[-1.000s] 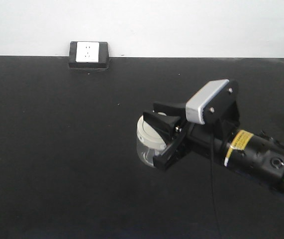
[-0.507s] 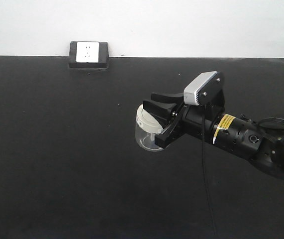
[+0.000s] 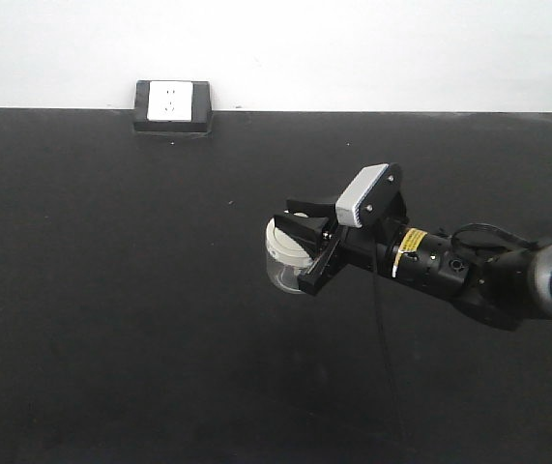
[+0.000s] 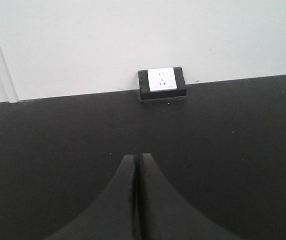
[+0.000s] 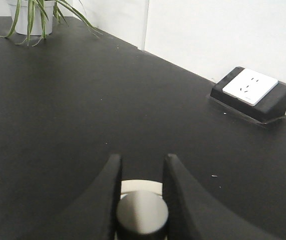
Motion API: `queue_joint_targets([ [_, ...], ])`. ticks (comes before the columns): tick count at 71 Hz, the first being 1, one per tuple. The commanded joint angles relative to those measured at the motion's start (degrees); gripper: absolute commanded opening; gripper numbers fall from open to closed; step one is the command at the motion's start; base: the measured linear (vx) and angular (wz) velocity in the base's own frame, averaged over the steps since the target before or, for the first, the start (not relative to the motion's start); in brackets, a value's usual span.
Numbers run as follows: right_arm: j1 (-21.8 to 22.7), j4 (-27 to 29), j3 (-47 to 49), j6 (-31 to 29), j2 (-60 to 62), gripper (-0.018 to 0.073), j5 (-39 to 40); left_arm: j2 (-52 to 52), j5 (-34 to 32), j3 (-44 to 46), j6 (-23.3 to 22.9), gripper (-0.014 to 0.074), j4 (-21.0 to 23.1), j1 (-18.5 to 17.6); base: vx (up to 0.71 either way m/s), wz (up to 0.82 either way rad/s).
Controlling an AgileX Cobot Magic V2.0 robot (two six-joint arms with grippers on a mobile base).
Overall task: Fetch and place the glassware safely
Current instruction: 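Lower the glass jar onto the black worktop with the right gripper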
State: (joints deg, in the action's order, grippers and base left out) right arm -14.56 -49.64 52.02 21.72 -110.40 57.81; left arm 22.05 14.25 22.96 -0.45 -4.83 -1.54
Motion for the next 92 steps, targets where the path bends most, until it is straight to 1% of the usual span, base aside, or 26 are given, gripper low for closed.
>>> queue_joint_targets([
  [1, 0.4, 4.6, 2.5, -1.6, -0.1, -0.0001, 7.8, 0.6, -4.0, 1.4, -0.2, -0.0007, 0.4, 0.0, 0.0, 0.0],
  [9, 0.4, 5.5, 3.6, -2.2, -2.9, -0.0001, 9.0, 0.6, -4.0, 1.4, -0.2, -0.0007, 0.4, 0.0, 0.0, 0.0],
  [21, 0.4, 7.3, 4.1, -5.5, -5.9, -0.0001, 9.1, 0.6, -4.0, 1.4, -0.2, -0.0007, 0.4, 0.0, 0.0, 0.0],
  [33, 0.4, 8.9, 4.1, -7.6, -7.7, -0.0001, 9.0, 0.6, -4.0, 1.4, -0.2, -0.0007, 0.4, 0.0, 0.0, 0.0],
  [55, 0.4, 9.1, 4.1, -7.9, -8.2, 0.0004, 8.9, 0.6, -4.0, 1.4, -0.2, -0.0007, 0.4, 0.0, 0.0, 0.0],
  [64, 0.4, 9.1, 4.1, -7.7, -8.2, 0.0043, 8.9, 0.6, -4.0, 1.4, -0.2, -0.0007, 0.4, 0.0, 0.0, 0.0],
  [70, 0.4, 9.1, 4.1, -7.7, -8.2, 0.0101, 8.8, 0.6, -4.0, 1.4, -0.2, -0.0007, 0.4, 0.0, 0.0, 0.0],
  [75, 0.4, 9.1, 4.1, -7.7, -8.2, 0.0181, 8.7, 0.6, -4.0, 1.4, -0.2, -0.0007, 0.4, 0.0, 0.0, 0.0],
  [92, 0.4, 9.3, 4.1, -7.7, -8.2, 0.0545, 8.9, 0.6, -4.0, 1.4, -0.2, -0.0007, 0.4, 0.0, 0.0, 0.0],
])
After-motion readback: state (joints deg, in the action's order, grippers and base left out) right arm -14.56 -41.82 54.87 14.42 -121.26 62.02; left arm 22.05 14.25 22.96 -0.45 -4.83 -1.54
